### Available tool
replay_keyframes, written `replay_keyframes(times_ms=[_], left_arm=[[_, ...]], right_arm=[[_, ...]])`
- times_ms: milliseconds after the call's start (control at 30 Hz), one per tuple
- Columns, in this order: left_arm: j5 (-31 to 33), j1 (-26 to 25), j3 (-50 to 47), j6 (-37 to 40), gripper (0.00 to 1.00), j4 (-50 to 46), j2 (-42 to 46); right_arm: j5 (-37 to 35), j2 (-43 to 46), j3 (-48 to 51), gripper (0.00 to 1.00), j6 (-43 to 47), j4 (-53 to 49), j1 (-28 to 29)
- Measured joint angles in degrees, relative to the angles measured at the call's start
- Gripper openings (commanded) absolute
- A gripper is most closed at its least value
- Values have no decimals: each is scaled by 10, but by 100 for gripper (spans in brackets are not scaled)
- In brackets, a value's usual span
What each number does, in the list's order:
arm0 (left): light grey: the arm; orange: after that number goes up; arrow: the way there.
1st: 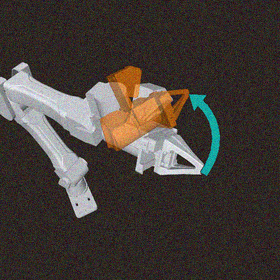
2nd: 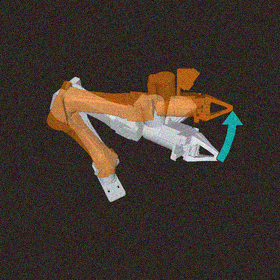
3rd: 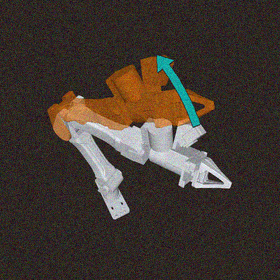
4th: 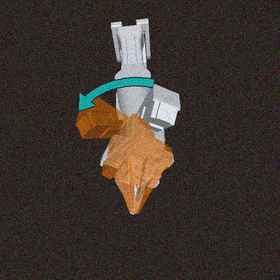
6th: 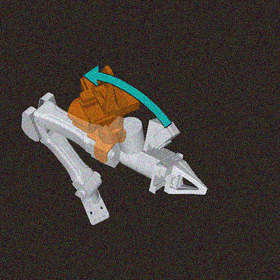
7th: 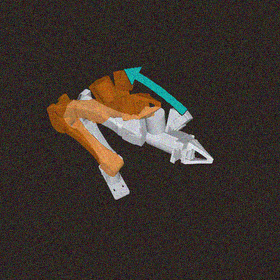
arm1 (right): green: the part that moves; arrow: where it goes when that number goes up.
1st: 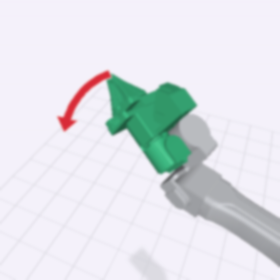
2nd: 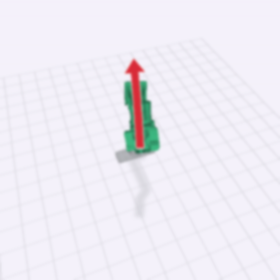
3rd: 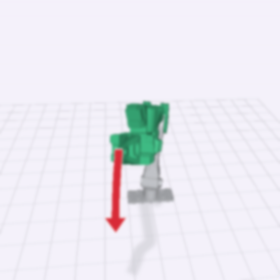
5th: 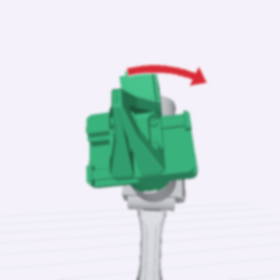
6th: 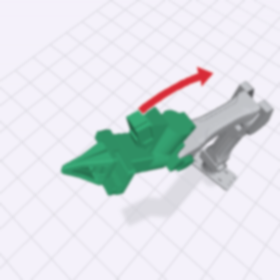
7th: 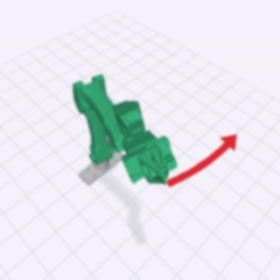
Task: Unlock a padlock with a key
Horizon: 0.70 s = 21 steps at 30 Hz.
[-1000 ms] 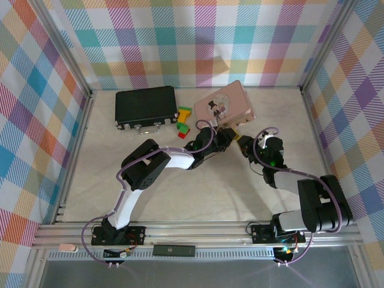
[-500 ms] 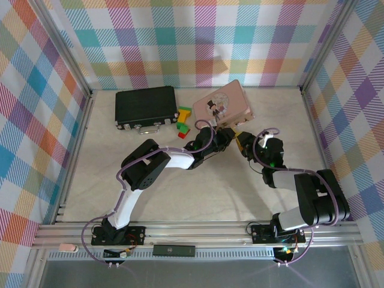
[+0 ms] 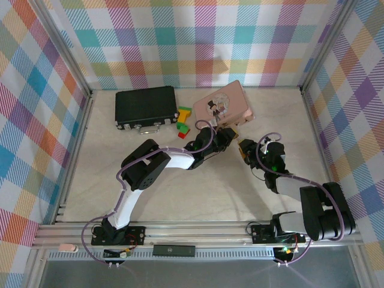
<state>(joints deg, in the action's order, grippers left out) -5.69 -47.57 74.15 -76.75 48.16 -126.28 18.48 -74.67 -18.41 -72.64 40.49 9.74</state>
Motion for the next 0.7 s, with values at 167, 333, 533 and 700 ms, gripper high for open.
replay_keyframes(times_ms=[167, 333, 533, 700], left_arm=[[0, 0, 0, 0, 0, 0, 0], [0, 0, 0, 0, 0, 0, 0], [0, 0, 0, 0, 0, 0, 0], [-1, 0, 0, 0, 0, 0, 0]], right_arm=[[3, -23, -3, 34, 3, 2, 0], [5, -42, -8, 28, 5, 13, 0], [-2, -7, -9, 26, 14, 4, 0], [-9, 19, -9, 26, 16, -1, 0]])
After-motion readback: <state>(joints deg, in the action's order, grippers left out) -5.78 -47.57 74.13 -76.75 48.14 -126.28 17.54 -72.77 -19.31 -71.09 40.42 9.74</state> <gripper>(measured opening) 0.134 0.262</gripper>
